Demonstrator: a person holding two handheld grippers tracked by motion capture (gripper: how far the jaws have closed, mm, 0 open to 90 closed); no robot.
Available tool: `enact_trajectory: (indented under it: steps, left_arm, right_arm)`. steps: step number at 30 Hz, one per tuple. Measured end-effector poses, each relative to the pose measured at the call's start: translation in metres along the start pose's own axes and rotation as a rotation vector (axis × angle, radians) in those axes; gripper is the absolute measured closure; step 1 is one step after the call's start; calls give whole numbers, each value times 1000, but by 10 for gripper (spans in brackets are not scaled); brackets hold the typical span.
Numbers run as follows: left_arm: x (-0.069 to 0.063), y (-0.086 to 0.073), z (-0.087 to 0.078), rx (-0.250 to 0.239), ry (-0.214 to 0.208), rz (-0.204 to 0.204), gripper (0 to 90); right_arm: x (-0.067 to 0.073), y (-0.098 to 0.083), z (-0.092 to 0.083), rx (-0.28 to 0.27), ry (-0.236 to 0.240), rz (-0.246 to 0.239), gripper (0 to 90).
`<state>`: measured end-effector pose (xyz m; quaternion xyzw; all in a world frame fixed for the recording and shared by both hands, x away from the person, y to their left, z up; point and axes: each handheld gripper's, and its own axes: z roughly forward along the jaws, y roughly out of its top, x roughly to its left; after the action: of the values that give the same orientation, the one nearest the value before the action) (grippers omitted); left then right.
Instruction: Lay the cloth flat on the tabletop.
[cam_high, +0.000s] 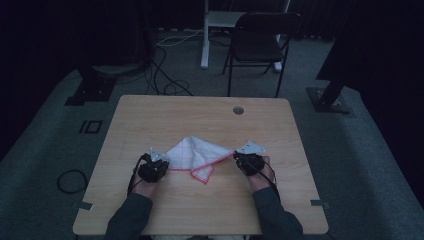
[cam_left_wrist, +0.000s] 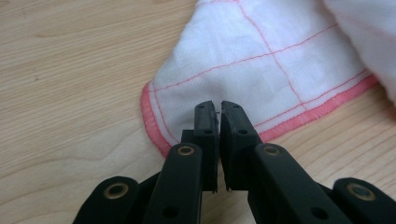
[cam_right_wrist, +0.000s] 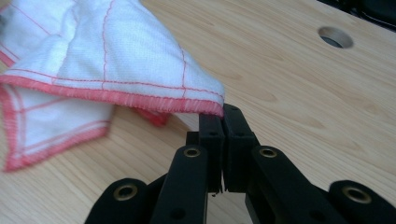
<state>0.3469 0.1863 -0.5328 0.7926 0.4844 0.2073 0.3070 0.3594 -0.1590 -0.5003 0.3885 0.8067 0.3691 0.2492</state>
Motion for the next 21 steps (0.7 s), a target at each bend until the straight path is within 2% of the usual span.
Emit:
enact_trajectory:
  steps: [7,12,13,14,19,21]
  left_arm:
    - [6,1,0,8,21,1,862]
    - [12,2,1,15,49,-13,861]
    - [14,3,2,22,63,-12,862]
    - [15,3,3,33,96,-7,865]
    - [25,2,2,33,102,-67,856]
    - [24,1,1,32,96,-63,844]
  right_arm:
    - [-18,-12,-6,10,-33,27,888]
    - [-25,-18,-10,17,-46,41,888]
    - [-26,-20,-11,18,-48,42,888]
    - [-28,-21,-12,19,-51,46,888]
    - [-35,-28,-17,25,-58,60,888]
    - [-35,-29,-17,25,-56,56,888]
